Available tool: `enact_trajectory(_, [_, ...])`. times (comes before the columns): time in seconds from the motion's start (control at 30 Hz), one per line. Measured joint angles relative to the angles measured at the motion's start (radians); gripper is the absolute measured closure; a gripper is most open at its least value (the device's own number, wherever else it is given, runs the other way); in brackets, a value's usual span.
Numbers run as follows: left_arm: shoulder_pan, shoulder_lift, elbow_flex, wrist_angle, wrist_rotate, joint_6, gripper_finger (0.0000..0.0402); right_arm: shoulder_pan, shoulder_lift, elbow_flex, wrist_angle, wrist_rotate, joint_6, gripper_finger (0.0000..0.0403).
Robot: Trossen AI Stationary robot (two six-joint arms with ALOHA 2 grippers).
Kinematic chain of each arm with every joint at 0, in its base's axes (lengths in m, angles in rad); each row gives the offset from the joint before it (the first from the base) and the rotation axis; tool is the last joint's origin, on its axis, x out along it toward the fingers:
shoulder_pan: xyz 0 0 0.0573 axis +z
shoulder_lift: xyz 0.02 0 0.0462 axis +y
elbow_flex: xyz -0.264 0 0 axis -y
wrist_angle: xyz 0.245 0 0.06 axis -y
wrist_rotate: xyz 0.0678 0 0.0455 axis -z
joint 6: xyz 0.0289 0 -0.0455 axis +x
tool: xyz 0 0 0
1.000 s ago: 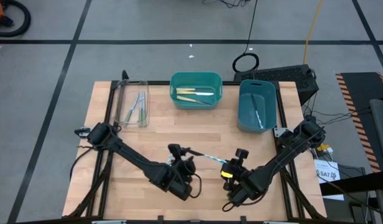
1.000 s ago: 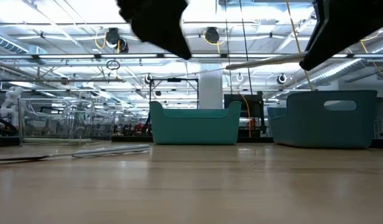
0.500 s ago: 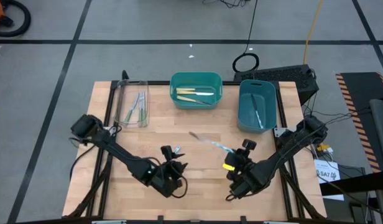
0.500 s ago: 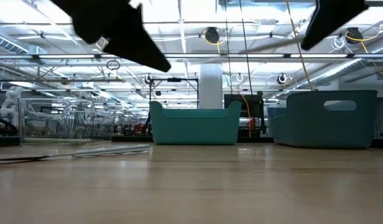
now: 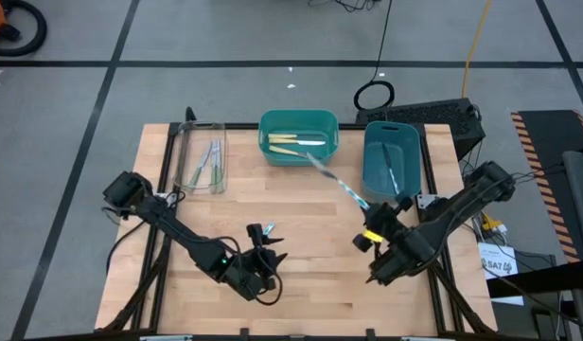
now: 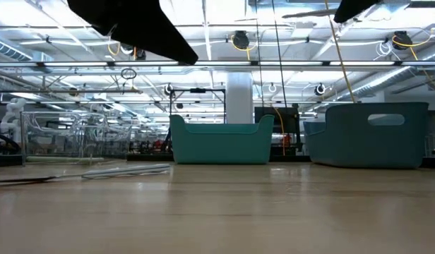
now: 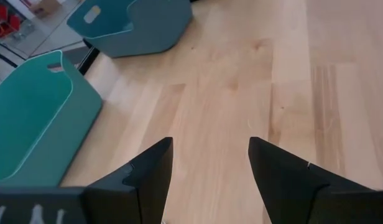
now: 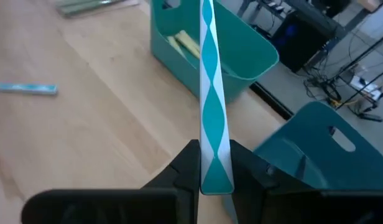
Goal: Sort silverware by color (type)
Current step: Put the right blue knife into the blue bin
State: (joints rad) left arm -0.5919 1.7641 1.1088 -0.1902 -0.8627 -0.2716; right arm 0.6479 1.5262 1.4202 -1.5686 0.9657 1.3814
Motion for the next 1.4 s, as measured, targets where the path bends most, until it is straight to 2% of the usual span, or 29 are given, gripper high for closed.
enact_trajectory(0.2, [0.0, 0.0, 0.0, 0.005, 0.006, -0.02, 0.0183, -0.03, -0.078, -0.121, -0.002, 0.025, 0.108, 0.0351])
enact_trajectory(0.37, [-0.003, 0.0, 0.0, 0.0, 0.077, -0.085, 0.0183, -0.065, -0.197, -0.294, -0.004, 0.021, 0.265, 0.0351])
enact_trajectory(0.63, [-0.027, 0.0, 0.0, 0.0, 0.088, -0.114, 0.0183, -0.121, -0.38, -0.521, -0.004, -0.069, 0.453, 0.0351])
enact_trajectory(0.8, [-0.024, 0.0, 0.0, 0.0, 0.088, -0.116, 0.0183, -0.156, -0.408, -0.582, -0.004, -0.172, 0.466, 0.0351])
enact_trajectory(1.03, [-0.021, 0.001, 0.0, 0.0, 0.087, -0.104, 0.0183, -0.204, -0.404, -0.59, -0.002, -0.268, 0.437, 0.0351])
enact_trajectory(1.17, [-0.009, 0.001, 0.0, 0.0, 0.087, -0.11, 0.0183, -0.243, -0.404, -0.59, -0.002, -0.382, 0.393, 0.0351])
enact_trajectory(1.4, [-0.003, 0.001, 0.0, 0.0, 0.087, -0.123, 0.0183, -0.302, -0.403, -0.59, -0.003, -0.456, 0.317, 0.0349])
